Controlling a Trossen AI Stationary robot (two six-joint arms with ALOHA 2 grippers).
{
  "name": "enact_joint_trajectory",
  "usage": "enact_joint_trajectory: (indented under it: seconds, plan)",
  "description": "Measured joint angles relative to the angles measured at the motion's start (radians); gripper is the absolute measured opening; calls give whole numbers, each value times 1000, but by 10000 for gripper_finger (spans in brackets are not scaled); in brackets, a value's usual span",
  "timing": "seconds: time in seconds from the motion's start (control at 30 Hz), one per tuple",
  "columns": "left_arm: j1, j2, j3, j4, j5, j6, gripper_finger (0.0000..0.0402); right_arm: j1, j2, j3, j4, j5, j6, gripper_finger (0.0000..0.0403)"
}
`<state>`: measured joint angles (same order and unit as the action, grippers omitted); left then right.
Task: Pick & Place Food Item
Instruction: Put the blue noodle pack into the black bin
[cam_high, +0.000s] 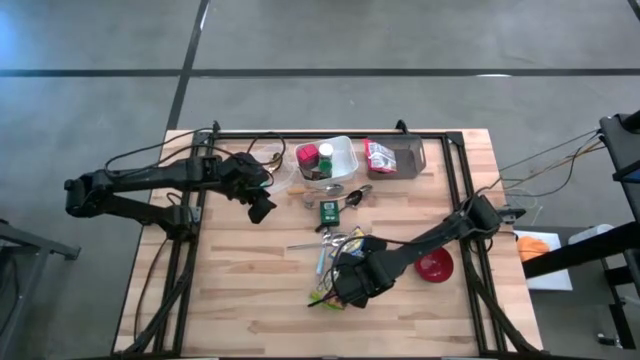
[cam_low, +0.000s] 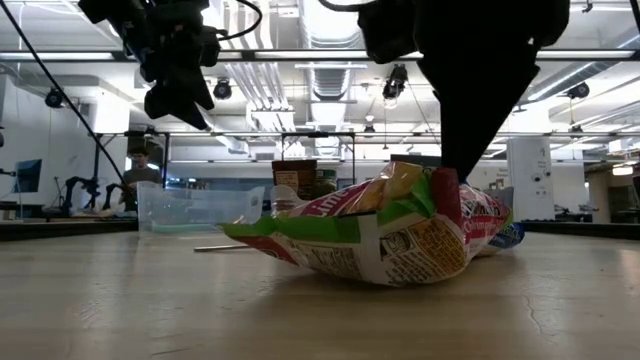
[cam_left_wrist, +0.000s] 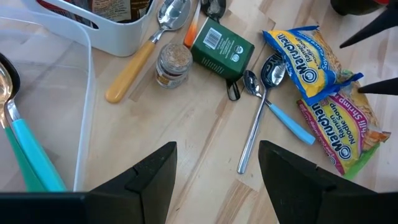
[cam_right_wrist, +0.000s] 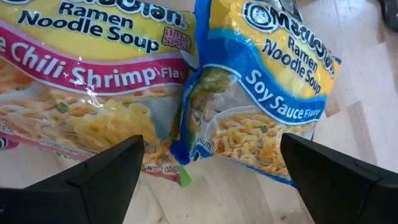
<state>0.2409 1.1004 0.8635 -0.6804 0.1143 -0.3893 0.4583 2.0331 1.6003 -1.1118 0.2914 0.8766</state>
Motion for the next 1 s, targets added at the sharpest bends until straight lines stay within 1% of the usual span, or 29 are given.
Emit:
enact_joint_trajectory:
  seconds: [0.13, 0.23, 0.33, 0.53, 0.87, 1.0]
  plan:
    - [0, 0, 0, 0, 0, 0, 227, 0, 0, -5, 1, 13, -1, 372]
    - [0, 0, 0, 0, -1, 0, 227, -3, 0, -6, 2, 31, -2, 356]
    - [0, 0, 0, 0, -2, 0, 227, -7, 0, -20, 17, 31, -4, 317]
    - [0, 0, 0, 0, -2, 0, 227, -7, 0, -59, 54, 31, 2, 222]
    - [0, 0, 0, 0, 0, 0, 227, -11, 0, -114, 80, 29, 34, 113]
    - [0, 0, 0, 0, 0, -1, 227, -16, 0, -124, 89, 24, 59, 49]
